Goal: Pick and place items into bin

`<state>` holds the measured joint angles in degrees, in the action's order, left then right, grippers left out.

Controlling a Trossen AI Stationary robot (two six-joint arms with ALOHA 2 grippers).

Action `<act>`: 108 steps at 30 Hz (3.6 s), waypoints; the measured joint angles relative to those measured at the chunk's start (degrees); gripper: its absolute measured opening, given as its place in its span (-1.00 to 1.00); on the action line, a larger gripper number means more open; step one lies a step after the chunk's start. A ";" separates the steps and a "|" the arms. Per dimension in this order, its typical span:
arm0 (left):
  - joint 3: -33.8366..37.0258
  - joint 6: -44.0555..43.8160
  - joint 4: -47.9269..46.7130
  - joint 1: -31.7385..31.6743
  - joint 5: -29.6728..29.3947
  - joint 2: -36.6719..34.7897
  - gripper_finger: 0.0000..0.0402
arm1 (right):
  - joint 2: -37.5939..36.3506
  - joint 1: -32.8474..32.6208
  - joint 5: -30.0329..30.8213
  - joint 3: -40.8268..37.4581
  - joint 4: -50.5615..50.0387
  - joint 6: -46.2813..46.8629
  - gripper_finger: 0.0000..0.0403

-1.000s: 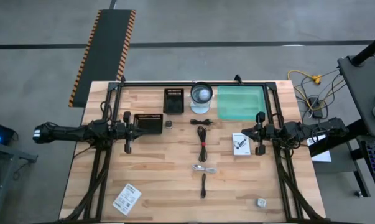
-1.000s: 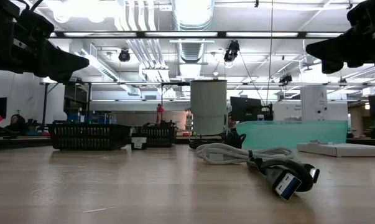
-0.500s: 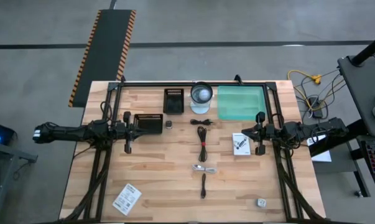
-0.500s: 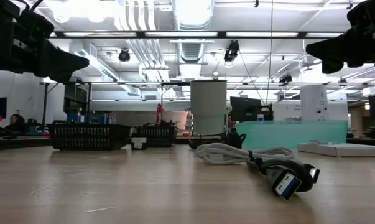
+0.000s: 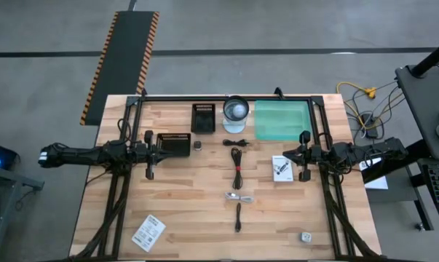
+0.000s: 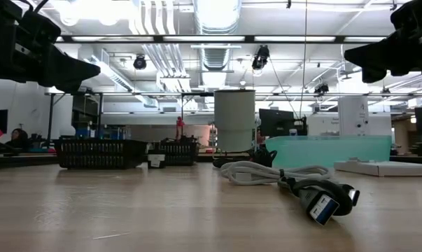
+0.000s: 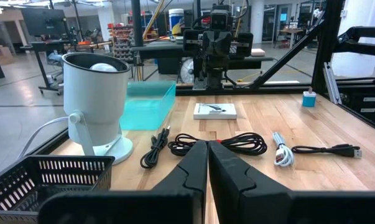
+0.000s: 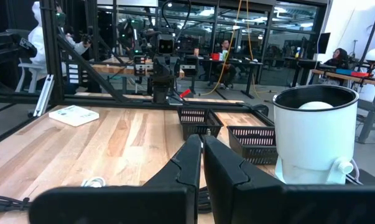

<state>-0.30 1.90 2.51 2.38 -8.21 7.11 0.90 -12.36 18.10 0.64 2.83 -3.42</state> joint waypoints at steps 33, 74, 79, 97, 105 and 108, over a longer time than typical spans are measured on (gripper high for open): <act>0.00 0.00 0.01 0.01 0.02 0.00 -1.00 | 0.00 -0.02 0.00 -0.01 0.02 -0.02 -0.96; 0.00 -0.07 0.14 -0.01 0.00 0.00 -1.00 | 0.01 0.00 0.01 0.01 4.05 -1.47 -0.96; 0.00 1.85 2.07 -0.03 -0.15 0.03 -1.00 | 0.01 0.00 0.01 0.01 4.18 -1.71 -0.96; -0.31 15.09 23.82 -0.10 -2.81 10.20 -0.38 | 1.31 0.04 6.15 -0.02 6.78 -7.71 -0.78; -0.31 17.00 39.05 -0.12 -3.91 18.10 -0.05 | 6.90 0.04 9.14 -0.02 14.98 0.35 -0.36; -0.31 17.04 42.97 -0.12 -3.89 20.58 -0.04 | 9.25 0.02 9.12 -0.02 19.97 2.00 -0.24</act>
<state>-0.60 18.94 45.48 2.26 -12.10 27.68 10.15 -12.34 27.22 0.62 22.80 -1.42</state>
